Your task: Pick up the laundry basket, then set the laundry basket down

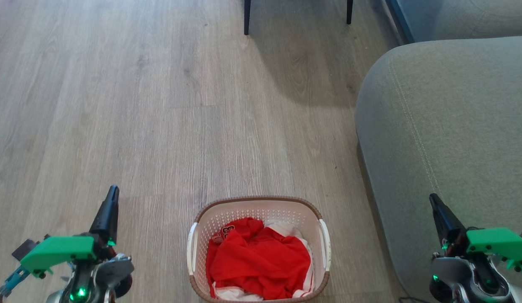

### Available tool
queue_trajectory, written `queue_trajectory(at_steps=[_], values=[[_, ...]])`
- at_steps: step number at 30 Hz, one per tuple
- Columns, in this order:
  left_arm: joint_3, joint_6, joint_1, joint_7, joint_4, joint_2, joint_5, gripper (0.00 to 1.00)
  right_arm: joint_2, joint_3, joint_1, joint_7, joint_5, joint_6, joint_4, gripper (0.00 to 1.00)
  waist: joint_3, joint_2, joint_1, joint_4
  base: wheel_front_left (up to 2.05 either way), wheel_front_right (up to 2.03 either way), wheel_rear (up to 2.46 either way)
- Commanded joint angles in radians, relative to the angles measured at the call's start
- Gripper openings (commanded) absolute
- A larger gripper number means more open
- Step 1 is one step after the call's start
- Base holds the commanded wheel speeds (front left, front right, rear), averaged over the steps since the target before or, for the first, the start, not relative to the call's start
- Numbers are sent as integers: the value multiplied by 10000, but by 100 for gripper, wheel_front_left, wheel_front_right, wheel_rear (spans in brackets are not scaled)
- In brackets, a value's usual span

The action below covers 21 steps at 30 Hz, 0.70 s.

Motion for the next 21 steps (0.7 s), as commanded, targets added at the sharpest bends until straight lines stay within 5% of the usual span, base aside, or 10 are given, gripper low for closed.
queue_trajectory(at_steps=[1,11,12,13,14,15,16,21], values=[[358,-65,-483,31,-298,45,85,0,-104,175,-484,73,-95,-13,-311,0,0,0,0,0,0,0,0],[358,-65,-483,31,-298,45,85,0,-104,175,-484,73,-95,-13,-311,0,0,0,0,0,0,0,0],[0,0,-1,-1,-1,0,0,100,0,1,-1,-1,0,0,-1,100,0,0,0,0,0,0,0],[-13,9,11,-6,63,0,-1,100,4,11,9,-10,6,0,60,100,0,0,0,0,0,0,0],[-31,11,45,-8,202,-2,0,0,17,31,66,-16,6,0,184,0,-1,0,0,0,0,0,0],[-38,11,132,-9,363,-4,0,0,38,50,146,-22,6,0,348,0,-1,0,0,0,0,0,0],[-48,13,268,-9,519,-6,0,100,55,62,265,-23,6,0,509,100,-1,0,0,0,0,0,0],[-148,15,301,-158,412,-4,56,100,49,200,279,-169,-16,-1,443,100,-13,0,0,1,0,0,0]])
